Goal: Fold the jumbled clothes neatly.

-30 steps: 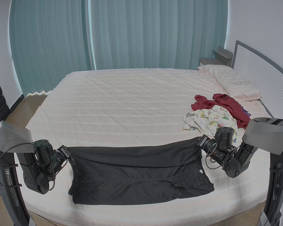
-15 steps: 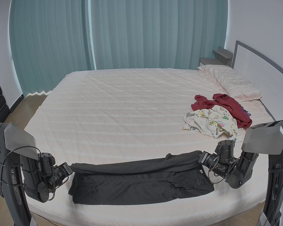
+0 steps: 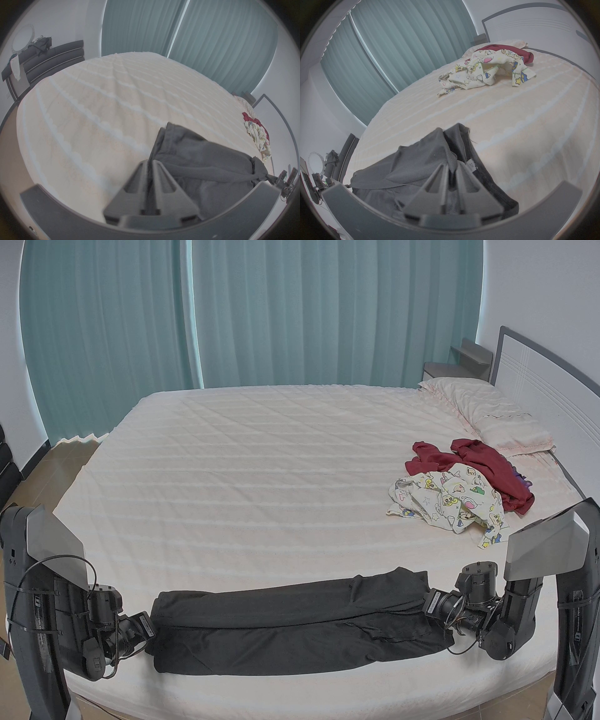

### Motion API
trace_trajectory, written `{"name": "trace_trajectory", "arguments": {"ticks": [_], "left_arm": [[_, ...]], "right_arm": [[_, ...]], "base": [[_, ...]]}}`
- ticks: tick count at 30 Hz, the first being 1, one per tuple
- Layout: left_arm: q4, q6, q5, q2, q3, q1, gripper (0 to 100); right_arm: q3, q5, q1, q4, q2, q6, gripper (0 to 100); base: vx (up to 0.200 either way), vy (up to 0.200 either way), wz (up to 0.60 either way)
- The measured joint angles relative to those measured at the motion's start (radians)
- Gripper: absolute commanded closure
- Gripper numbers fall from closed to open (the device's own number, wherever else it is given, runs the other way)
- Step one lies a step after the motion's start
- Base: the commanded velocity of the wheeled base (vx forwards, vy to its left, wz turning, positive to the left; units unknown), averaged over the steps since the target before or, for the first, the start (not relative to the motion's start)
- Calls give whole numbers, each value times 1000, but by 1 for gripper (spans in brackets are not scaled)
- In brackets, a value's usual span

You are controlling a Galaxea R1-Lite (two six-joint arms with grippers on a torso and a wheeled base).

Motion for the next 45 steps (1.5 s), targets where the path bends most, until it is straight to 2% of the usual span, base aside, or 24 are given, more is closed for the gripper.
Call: {"name": "trace_trajectory", "arguments": {"ticks": [8,14,19,23,28,33,38,45], "left_arm": [[0,4,-27,-13,60,8,0],[0,-10,-41,-75,86,56,0],[0,-136,-113,-146,101,95,0],[1,-255,-173,-191,110,105,0],[1,-323,-220,-220,116,108,0],[1,-346,-237,-229,118,108,0],[1,-349,-240,-226,119,107,0],[0,-348,-240,-213,119,105,0]], "right_arm": [[45,-3,-5,-31,8,-8,0],[67,-4,-27,-45,-64,-15,0],[40,-1,-18,-35,-121,-15,0],[-20,3,41,-14,-132,-6,0],[-82,7,101,7,-91,-1,0],[-117,7,118,10,1,3,0],[-138,1,103,-3,74,23,0],[-95,-1,91,-11,9,72,0]], "base": [[0,0,0],[0,0,0],[0,0,0],[0,0,0],[0,0,0],[0,0,0],[0,0,0],[0,0,0]]}}
